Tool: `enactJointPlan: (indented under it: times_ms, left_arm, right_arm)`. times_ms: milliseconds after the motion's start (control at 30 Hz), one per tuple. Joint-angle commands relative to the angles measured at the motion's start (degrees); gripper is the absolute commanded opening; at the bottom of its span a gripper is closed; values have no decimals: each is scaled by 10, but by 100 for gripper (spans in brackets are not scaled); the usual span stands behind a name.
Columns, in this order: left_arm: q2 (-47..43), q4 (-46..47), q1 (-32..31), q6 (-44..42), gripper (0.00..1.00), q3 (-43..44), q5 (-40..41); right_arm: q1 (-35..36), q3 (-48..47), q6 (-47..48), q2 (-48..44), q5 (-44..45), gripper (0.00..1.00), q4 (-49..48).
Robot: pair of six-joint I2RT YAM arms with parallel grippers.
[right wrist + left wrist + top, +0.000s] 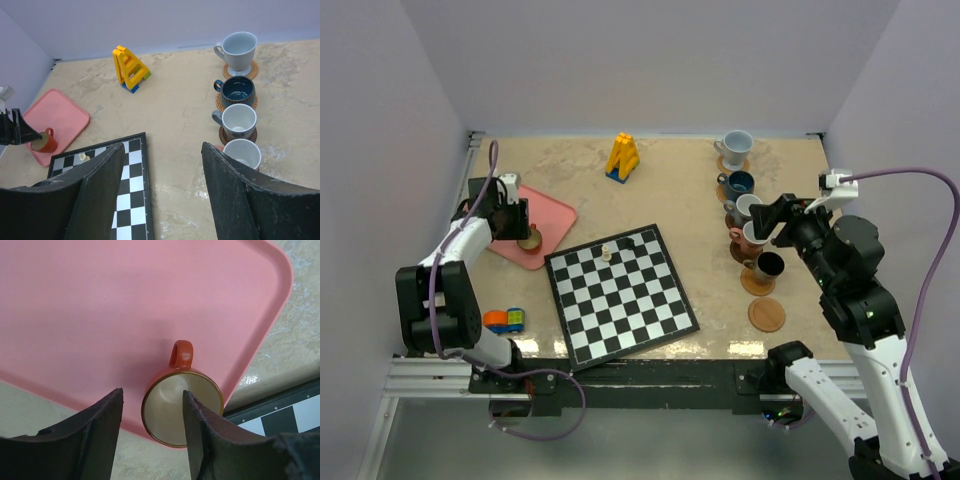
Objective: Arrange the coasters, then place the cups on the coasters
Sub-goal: Pick up the cup from the tray.
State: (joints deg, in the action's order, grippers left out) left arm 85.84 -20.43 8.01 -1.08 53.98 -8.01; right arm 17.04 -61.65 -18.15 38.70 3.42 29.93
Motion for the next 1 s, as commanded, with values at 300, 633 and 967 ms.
enactJointPlan:
  times_ms: [300,633,967]
  left_arm:
    - [38,12,-1,6,18,-2,-26]
    - [-13,30,-15,23,0,-10,-35]
    - [-182,135,-107,114,0,-12,78]
  right_arm:
    - [0,0,4,-13,-2,67,-5]
    - [0,4,10,-13,-11,62,-4]
    - [0,-17,-7,25,-95,57,-15]
